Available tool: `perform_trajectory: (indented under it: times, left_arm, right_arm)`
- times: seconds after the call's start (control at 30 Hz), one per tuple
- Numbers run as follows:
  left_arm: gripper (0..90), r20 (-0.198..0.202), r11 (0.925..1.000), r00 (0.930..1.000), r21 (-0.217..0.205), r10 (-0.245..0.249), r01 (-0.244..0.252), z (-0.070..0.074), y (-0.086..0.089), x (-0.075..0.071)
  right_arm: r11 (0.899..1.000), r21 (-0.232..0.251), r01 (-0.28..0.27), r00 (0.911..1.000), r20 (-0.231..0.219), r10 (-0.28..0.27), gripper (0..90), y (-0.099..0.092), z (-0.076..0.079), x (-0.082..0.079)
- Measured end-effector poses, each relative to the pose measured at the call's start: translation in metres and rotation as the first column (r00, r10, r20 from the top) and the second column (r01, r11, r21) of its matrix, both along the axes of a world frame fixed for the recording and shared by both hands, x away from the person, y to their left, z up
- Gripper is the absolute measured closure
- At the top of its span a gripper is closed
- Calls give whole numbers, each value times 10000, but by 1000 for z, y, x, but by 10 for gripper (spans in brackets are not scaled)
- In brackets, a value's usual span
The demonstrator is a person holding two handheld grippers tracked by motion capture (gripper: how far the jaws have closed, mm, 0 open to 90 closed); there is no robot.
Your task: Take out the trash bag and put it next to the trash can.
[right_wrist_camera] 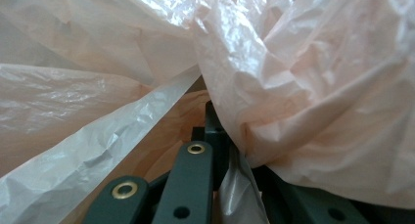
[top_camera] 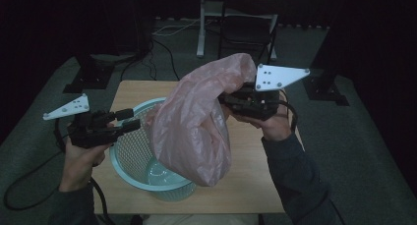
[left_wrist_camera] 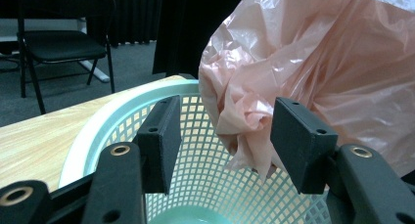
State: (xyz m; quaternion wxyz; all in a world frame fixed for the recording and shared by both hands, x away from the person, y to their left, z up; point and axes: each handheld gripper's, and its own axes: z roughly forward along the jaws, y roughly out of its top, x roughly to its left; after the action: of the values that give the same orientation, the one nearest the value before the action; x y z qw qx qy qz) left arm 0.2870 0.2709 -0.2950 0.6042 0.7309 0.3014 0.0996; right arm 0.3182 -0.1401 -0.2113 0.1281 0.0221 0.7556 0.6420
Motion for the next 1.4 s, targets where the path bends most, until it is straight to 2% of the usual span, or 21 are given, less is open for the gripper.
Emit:
perform_trajectory:
  times: [0.27, 0.53, 1.4]
  left_arm:
    - [452, 22, 10000, 10000, -41, 27, -27, 0, 1, -1]
    - [452, 56, 10000, 10000, -65, 35, -35, 1, 3, -2]
    - [452, 24, 9999, 10000, -107, 62, -61, 0, 3, -1]
  right_arm:
    - [9997, 24, -241, 9997, 109, 240, 854, 11, 7, -2]
    - [9994, 78, -346, 9991, 252, 344, 854, 14, 15, -7]
    - [9996, 212, -180, 9986, 500, 169, 853, -12, 27, -16]
